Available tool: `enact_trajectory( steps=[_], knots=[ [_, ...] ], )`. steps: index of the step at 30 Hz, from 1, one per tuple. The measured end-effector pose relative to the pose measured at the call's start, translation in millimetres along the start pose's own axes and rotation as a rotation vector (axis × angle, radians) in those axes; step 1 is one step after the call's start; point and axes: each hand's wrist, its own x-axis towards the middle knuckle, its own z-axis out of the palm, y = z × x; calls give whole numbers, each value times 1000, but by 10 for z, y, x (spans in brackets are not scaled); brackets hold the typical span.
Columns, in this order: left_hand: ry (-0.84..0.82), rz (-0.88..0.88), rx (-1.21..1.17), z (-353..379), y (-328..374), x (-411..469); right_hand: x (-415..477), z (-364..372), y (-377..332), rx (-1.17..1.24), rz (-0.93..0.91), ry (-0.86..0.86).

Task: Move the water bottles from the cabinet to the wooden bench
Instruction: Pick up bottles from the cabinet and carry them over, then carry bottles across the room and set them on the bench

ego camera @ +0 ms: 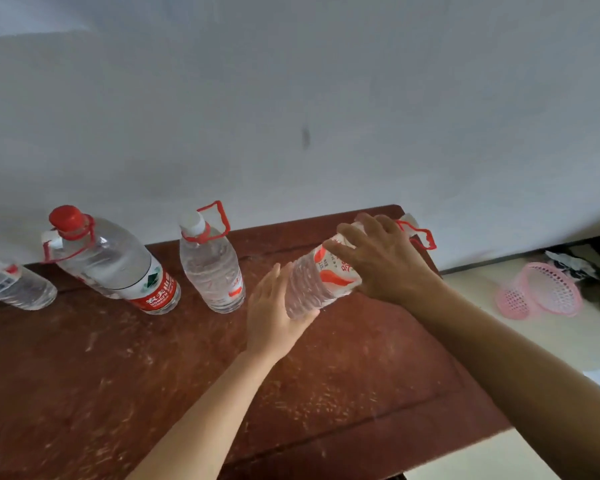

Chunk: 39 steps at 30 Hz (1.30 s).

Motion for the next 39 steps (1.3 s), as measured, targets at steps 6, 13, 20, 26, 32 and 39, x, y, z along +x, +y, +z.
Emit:
enact_trajectory(
  steps=[6, 13, 20, 26, 32, 39],
  knots=[
    [-462, -249, 371, -27, -728, -230, 747, -225, -36, -222, -129, -102],
    [-587, -282, 522, -156, -1168, -315, 994, -339, -505, -461, -297, 40],
    [-562, -281, 508, -134, -1173, -390, 920, -149, -934, -559, -375, 220],
    [-577, -302, 541, -171, -1118, -561, 640, -147, -507, -229, -353, 430],
    [-580, -331, 547, -228, -1071, -710, 542, -74, -625, 504, 237, 658],
    [-573, -389, 498, -310, -967, -904, 439, -4, -818, 1239, 410, 428]
  ],
)
